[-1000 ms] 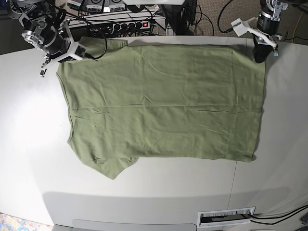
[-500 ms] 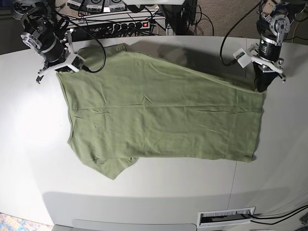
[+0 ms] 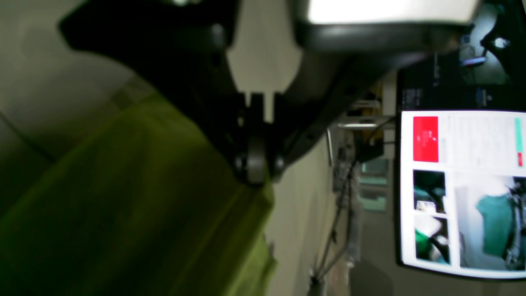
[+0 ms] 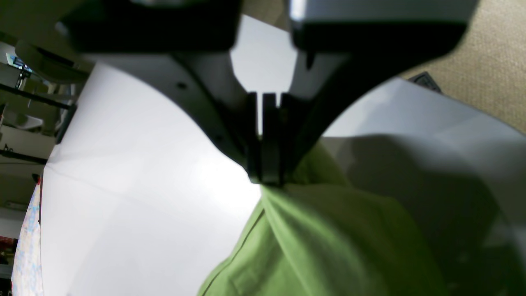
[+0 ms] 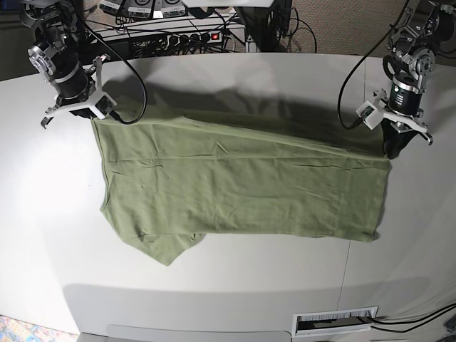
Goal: Fold the T-shirt properly
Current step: 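Fold the lifted edge over toward the shirt's middle with both grippers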
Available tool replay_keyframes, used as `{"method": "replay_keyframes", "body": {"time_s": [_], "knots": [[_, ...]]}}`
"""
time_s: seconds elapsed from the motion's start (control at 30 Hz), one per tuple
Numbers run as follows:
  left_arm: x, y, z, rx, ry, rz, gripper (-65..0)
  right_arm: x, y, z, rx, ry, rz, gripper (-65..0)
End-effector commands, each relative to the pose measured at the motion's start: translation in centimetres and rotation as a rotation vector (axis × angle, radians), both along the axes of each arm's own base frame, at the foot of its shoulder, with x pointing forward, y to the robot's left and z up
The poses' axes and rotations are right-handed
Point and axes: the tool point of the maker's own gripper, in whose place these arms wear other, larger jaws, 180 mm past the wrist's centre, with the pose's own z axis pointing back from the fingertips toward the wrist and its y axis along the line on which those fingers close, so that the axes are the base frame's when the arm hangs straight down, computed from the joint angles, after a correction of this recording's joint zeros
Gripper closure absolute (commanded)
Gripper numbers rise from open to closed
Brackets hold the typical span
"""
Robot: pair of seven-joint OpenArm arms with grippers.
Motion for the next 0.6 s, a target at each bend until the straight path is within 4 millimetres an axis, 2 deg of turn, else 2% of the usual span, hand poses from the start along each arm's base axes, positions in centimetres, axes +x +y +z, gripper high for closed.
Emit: {"method": "replay_keyframes", "body": {"time_s": [0.0, 0.27, 0.57], "knots": [[0.7, 0.4, 1.1, 0.007, -0.041, -0.003, 0.0, 0.9, -0.3, 1.0, -0.01, -0.042, 0.008, 0.0], [1.2, 1.0, 0.0, -0.018, -0.036, 0.01, 0.0, 2.5, -2.5, -1.2, 0.042, -0.043, -0.104, 0.0], [3.0, 1.4, -1.2, -0.077, -0.041, 0.041, 0.0, 4.0, -2.5, -0.2, 0.059, -0.086, -0.109, 0.0]]}}
